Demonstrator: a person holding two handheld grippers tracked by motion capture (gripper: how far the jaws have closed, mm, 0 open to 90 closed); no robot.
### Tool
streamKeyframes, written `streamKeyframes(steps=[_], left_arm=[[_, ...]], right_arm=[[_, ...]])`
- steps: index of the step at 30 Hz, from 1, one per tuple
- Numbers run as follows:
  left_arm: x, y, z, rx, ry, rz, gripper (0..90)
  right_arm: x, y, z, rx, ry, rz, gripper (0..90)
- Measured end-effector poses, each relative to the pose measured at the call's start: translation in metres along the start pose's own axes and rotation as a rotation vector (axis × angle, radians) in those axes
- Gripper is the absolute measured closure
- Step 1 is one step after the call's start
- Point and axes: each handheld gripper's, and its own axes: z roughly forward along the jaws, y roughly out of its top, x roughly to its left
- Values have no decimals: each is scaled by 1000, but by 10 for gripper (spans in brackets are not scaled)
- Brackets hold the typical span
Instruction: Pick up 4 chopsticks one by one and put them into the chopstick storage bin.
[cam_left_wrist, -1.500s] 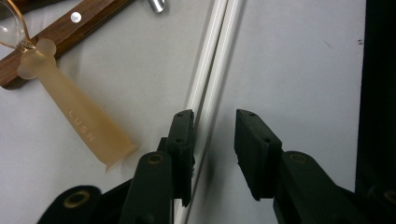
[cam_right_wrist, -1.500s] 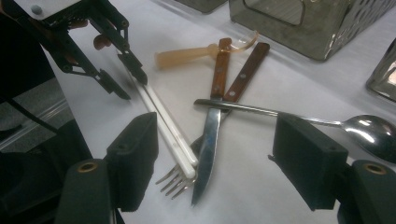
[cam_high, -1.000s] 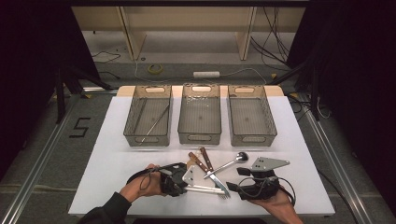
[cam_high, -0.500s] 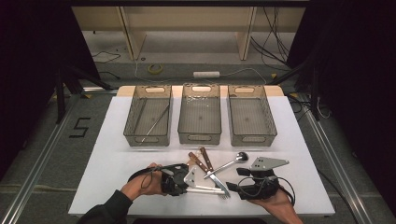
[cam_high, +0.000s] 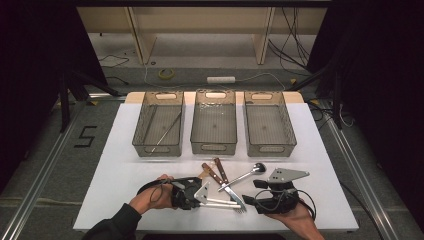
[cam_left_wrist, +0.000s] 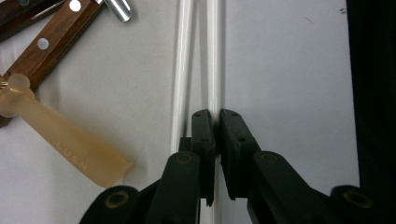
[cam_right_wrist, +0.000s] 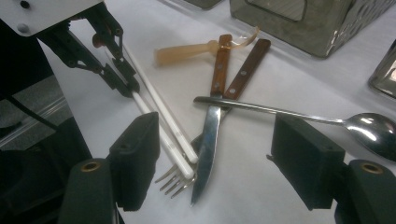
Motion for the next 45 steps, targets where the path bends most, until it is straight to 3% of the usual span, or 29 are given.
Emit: streamKeyframes(steps=[14, 19, 29, 32, 34, 37, 43, 45], left_arm=[[0, 4, -17, -44, 25, -62, 842], [1, 3, -22, -48, 16, -79, 843], [2, 3, -33, -74, 10, -137, 843], [4, 2, -39, -87, 29, -159, 843], [5, 1, -43, -90, 28, -180, 843], [9, -2, -53, -119, 63, -217, 843], [24, -14, -77, -199, 138, -349, 843], [30, -20, -84, -215, 171, -377, 843]], right_arm=[[0, 0, -1, -2, 0, -1, 338], [0, 0, -1, -1, -1, -1, 339], [-1, 0, -1, -3, -1, 3, 340], [-1, 0, -1, -3, -2, 1, 339], [-1, 0, -1, -3, -3, 5, 339], [-1, 0, -2, -5, -4, 5, 340], [-2, 0, -2, -10, -6, 11, 339], [-2, 0, -2, -9, -7, 11, 339]])
